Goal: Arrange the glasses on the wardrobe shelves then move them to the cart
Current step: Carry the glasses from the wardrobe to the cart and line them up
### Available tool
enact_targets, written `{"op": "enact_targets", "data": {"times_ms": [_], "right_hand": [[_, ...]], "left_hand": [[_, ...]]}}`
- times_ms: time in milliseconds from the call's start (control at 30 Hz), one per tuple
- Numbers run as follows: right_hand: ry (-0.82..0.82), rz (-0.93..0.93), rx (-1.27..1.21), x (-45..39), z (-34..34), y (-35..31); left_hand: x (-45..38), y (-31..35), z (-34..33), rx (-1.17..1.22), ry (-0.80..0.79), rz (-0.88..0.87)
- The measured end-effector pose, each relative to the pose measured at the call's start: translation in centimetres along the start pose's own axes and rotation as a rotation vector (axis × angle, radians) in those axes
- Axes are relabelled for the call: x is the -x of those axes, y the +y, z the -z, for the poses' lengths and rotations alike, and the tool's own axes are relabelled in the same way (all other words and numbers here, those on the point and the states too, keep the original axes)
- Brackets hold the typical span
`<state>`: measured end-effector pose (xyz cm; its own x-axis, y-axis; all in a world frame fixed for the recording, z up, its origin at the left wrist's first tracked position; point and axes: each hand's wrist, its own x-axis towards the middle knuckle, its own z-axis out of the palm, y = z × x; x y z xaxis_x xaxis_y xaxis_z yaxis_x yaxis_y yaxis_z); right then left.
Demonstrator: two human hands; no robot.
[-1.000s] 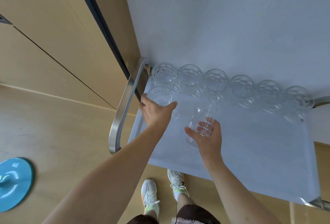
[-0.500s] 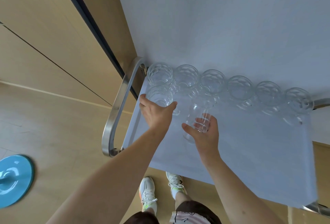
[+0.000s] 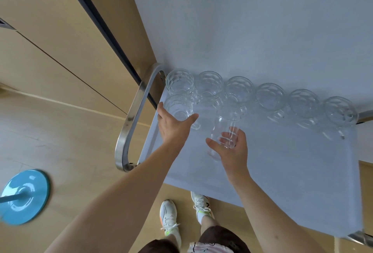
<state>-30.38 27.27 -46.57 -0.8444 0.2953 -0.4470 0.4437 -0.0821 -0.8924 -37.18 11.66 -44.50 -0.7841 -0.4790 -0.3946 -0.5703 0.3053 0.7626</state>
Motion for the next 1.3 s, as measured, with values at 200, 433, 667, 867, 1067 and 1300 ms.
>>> {"op": "enact_targets", "data": {"times_ms": [200,433,667,867,1067,1300], "right_hand": [[-0.005,0.029,-0.004,1.6,0.1,-0.2],[0.003,0.099,0.003,6.9,-0.2,0.0],[0.050,0.173,0.033,15.4,-0.3,2.0],[0.089,0.163,0.020,21.6,-0.2,5.1],[0.086,0.136,0.065,25.5,1.8,8.6],[0.054,0.143,0.080,27.4,7.2,12.3]], "left_hand": [[2.0,-1.3,2.0,-0.307,0.059,-0.288],[5.1,-4.0,5.6,-0.465,0.008,-0.560],[9.9,-8.8,10.9,-0.474,-0.068,-0.689],[13.8,-13.3,14.4,-0.505,-0.130,-0.722],[17.4,-17.2,14.8,-0.539,-0.175,-0.718],[22.3,-20.4,12.6,-0.577,-0.180,-0.704]]}}
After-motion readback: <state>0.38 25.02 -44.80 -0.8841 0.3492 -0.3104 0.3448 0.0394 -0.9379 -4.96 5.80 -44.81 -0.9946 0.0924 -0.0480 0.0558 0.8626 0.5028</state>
